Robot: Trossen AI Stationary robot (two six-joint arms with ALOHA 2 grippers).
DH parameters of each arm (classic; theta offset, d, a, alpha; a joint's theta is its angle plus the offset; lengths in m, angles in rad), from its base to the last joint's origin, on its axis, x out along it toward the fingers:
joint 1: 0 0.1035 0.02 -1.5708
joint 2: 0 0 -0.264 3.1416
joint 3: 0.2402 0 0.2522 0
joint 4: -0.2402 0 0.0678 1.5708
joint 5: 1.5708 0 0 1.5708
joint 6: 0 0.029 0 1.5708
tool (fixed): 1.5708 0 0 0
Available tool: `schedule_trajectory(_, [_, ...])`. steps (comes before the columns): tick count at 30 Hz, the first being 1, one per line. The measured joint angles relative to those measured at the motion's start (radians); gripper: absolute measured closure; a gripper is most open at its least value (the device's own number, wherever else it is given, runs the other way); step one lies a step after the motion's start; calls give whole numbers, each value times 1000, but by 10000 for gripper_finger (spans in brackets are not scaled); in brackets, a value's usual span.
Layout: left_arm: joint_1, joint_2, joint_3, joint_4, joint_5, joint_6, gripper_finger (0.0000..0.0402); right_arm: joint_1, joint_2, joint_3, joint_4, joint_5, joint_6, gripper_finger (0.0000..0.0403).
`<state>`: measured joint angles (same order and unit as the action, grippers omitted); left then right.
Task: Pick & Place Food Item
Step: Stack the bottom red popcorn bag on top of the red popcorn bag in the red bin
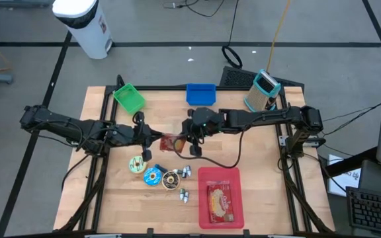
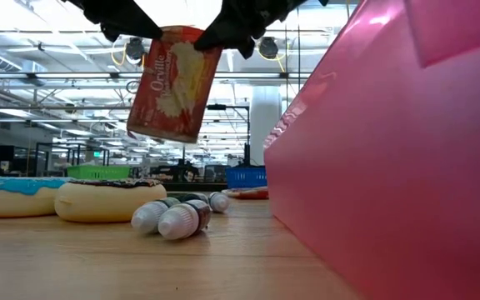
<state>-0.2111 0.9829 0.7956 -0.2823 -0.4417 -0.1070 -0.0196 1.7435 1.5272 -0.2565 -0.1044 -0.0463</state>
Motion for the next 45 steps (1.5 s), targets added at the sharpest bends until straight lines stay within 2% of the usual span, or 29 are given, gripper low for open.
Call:
schedule_trajectory(4, [0,0,0,2,-4,-44,352,2,0,0,-6,-1,-1,400])
schedule_trajectory(9, [0,-33,0,-20,-43,-38,297,4,-6,0,-36,-2,-1,401])
schedule_trajectory(16, [0,-168,0,-105,-121,-31,251,31,-129,-1,-202,2,16,402])
schedule_trajectory(22, [0,-231,0,-108,-120,-46,243,118,-228,0,-269,-2,68,402])
schedule_trajectory(29, [0,-221,0,-101,-120,-68,242,269,-299,-1,-385,-4,203,402])
schedule_trajectory(33, [1,-213,0,-101,-118,-79,242,377,-305,-2,-392,-4,298,403])
schedule_trajectory(38, [2,-209,0,-102,-115,-80,242,507,-298,-23,-362,19,400,403])
schedule_trajectory(45, [2,-208,0,-101,-117,-112,243,625,-296,-188,-205,53,521,403])
